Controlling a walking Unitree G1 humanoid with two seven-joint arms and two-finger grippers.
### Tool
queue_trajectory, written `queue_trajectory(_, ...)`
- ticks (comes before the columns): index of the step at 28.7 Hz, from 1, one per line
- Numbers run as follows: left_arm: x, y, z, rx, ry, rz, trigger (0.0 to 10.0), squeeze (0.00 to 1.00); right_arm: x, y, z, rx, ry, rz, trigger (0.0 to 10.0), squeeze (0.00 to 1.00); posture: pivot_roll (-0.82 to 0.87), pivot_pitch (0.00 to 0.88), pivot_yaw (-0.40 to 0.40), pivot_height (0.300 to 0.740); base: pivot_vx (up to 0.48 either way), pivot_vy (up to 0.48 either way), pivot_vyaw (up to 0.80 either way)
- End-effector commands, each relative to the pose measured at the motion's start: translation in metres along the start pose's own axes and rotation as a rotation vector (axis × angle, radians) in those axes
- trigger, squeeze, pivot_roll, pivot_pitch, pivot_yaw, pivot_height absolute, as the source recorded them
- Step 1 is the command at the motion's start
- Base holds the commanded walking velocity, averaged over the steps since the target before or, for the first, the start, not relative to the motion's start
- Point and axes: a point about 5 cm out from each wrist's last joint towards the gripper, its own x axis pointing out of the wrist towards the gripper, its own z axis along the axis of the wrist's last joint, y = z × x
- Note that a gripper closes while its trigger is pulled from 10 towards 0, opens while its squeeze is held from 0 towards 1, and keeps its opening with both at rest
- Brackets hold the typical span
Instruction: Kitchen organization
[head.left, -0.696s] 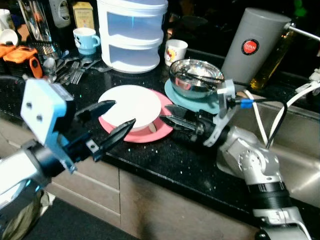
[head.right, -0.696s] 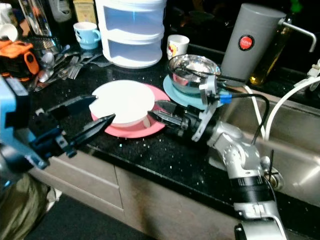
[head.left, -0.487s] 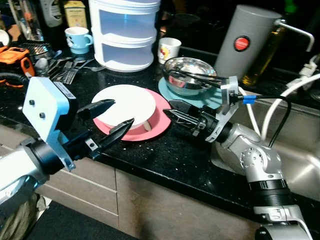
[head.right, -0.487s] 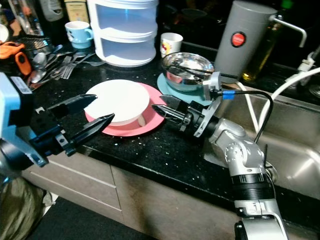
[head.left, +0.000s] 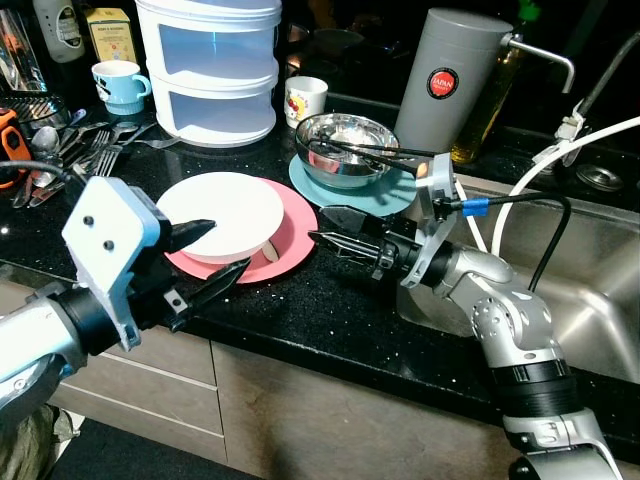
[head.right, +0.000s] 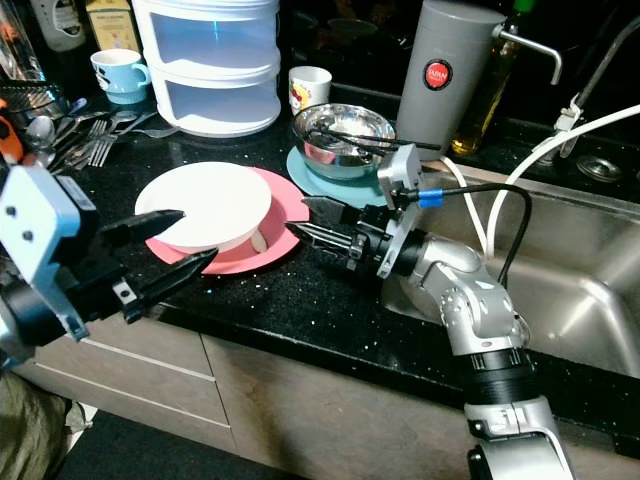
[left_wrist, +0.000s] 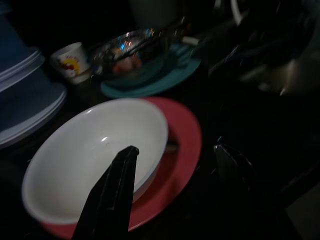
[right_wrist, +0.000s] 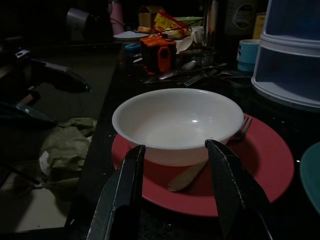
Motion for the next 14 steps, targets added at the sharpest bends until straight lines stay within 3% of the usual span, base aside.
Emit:
queue_trajectory(1,-0.004,0.008,-0.005,0.069,0.067,0.02,10.0,0.0,0.002,-0.002,0.001,-0.029,0.011,0.004,10.0,0.0,0.17,0.0,-0.103,0.74,0.0,0.0,0.0)
queue_trajectory(5,-0.006,0.025,-0.008,0.156,0.119,0.093,10.0,0.0,0.002,0.001,0.002,-0.027,0.011,0.024,10.0,0.0,0.16,0.0,-0.099,0.74,0.0,0.0,0.0)
queue_trajectory(14,-0.001,0.037,-0.011,0.228,0.151,0.042,10.0,0.0,-0.011,0.012,-0.002,-0.078,0.094,0.123,10.0,0.0,0.15,0.0,-0.091,0.74,0.0,0.0,0.0)
